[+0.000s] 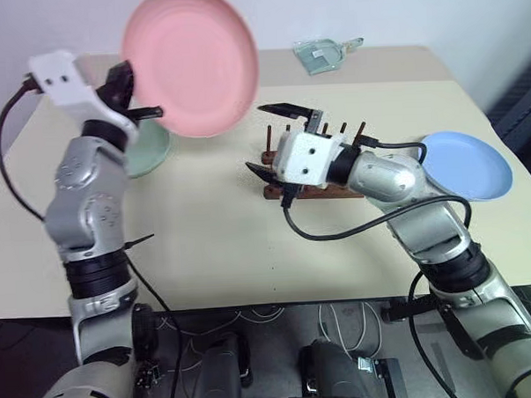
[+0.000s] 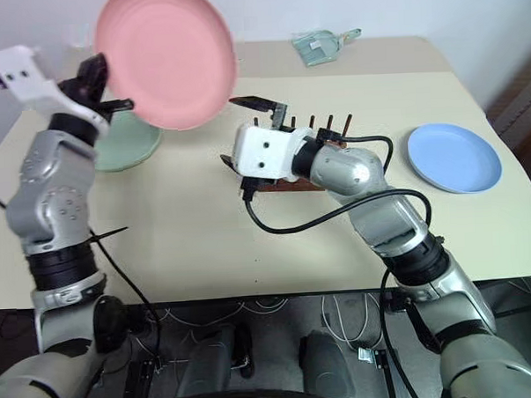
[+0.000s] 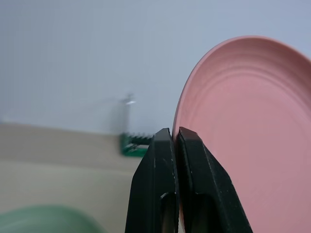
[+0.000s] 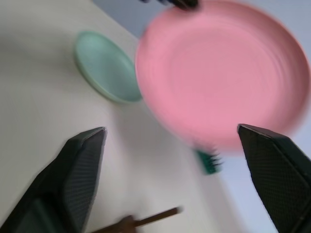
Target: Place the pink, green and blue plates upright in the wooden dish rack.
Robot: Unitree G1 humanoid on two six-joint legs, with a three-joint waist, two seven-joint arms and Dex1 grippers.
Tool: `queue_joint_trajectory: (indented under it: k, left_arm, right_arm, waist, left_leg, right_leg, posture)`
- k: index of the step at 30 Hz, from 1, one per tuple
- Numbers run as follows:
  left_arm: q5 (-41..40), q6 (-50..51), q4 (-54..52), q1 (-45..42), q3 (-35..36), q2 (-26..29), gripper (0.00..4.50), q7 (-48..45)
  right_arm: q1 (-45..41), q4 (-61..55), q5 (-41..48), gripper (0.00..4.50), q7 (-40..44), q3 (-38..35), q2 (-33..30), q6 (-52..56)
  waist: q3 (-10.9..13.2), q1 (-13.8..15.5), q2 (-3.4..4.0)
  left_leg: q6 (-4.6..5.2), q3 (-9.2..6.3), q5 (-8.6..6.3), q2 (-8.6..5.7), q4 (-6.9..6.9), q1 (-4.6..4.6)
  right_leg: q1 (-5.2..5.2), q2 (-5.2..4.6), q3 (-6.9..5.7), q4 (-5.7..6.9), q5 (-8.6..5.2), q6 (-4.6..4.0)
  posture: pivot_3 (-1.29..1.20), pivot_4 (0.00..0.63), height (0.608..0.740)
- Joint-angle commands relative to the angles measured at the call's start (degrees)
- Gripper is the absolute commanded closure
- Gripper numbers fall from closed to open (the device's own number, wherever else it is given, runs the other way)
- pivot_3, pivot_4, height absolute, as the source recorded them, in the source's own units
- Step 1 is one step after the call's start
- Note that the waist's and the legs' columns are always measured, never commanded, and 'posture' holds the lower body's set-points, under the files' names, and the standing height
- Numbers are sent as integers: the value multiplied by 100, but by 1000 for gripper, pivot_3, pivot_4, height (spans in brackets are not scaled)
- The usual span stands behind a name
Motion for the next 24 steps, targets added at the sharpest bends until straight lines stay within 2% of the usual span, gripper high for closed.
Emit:
queue_joint_trajectory:
  k: [1, 8, 13, 16, 18, 21, 22, 23, 24]
  left_arm:
    - [58, -16, -429, -179, -188, -78, 4500, 61]
    - [14, 264, -796, -120, -481, -246, 4500, 26]
    - [-44, 407, -889, -67, -470, -299, 4500, 44]
    - [-72, 504, -934, -39, -489, -310, 4500, 0]
    - [-54, 540, -959, -36, -503, -313, 4500, -14]
    - [-45, 576, -938, -45, -499, -320, 4500, -40]
    - [-50, 591, -940, -43, -497, -329, 4500, -39]
    - [-70, 613, -933, -47, -493, -337, 4500, -53]
    - [-82, 634, -947, -41, -492, -348, 4500, -60]
  right_arm:
    - [-219, 316, -715, 83, -378, 130, 145, -449]
    - [-366, 978, -1576, 83, -769, 178, 303, -847]
    - [-357, 1198, -1825, 83, -847, 93, 373, -971]
    - [-385, 1305, -1946, 851, -908, 72, 414, -1044]
    - [-380, 1303, -1976, 1757, -908, 44, 430, -1086]
    - [-398, 1336, -2068, 3485, -937, 27, 439, -1157]
    - [-397, 1335, -2113, 3805, -951, 23, 428, -1179]
    - [-398, 1361, -2176, 4358, -978, 23, 404, -1202]
    - [-384, 1365, -2220, 4439, -992, 18, 387, -1219]
  waist:
    - [0, -25, 1]
    - [1, -20, 1]
    - [1, -6, 1]
    - [1, -25, 1]
    - [1, -24, 1]
    - [1, -19, 1]
    - [1, -18, 1]
    - [1, -18, 1]
    - [1, -17, 1]
  left_leg:
    - [-1, 4, 1, 1, 0, 0]
    - [-6, 8, 5, 6, 0, 2]
    - [-6, 7, 4, 4, -1, 1]
    - [-7, 8, 5, 5, -1, 3]
    - [-7, 7, 5, 6, -1, 3]
    - [-7, 7, 5, 6, 0, 2]
    - [-7, 7, 5, 6, 0, 2]
    - [-7, 7, 5, 6, 0, 2]
    - [-7, 7, 5, 6, 0, 2]
  right_leg:
    - [-3, 1, 2, 1, 0, 0]
    - [-6, 5, 8, 8, 0, 0]
    - [-5, 4, 8, 4, 0, 0]
    - [-5, 4, 8, 6, 0, 0]
    - [-6, 6, 8, 7, 0, 0]
    - [-5, 6, 8, 7, 0, 0]
    - [-5, 6, 8, 7, 0, 0]
    - [-5, 6, 8, 7, 0, 0]
    - [-5, 6, 8, 6, 0, 0]
  posture:
    - [0, 150, 732]
    - [0, 150, 732]
    - [0, 150, 732]
    - [0, 150, 732]
    - [0, 150, 732]
    - [0, 150, 732]
    - [0, 150, 732]
    - [0, 150, 732]
    - [0, 150, 732]
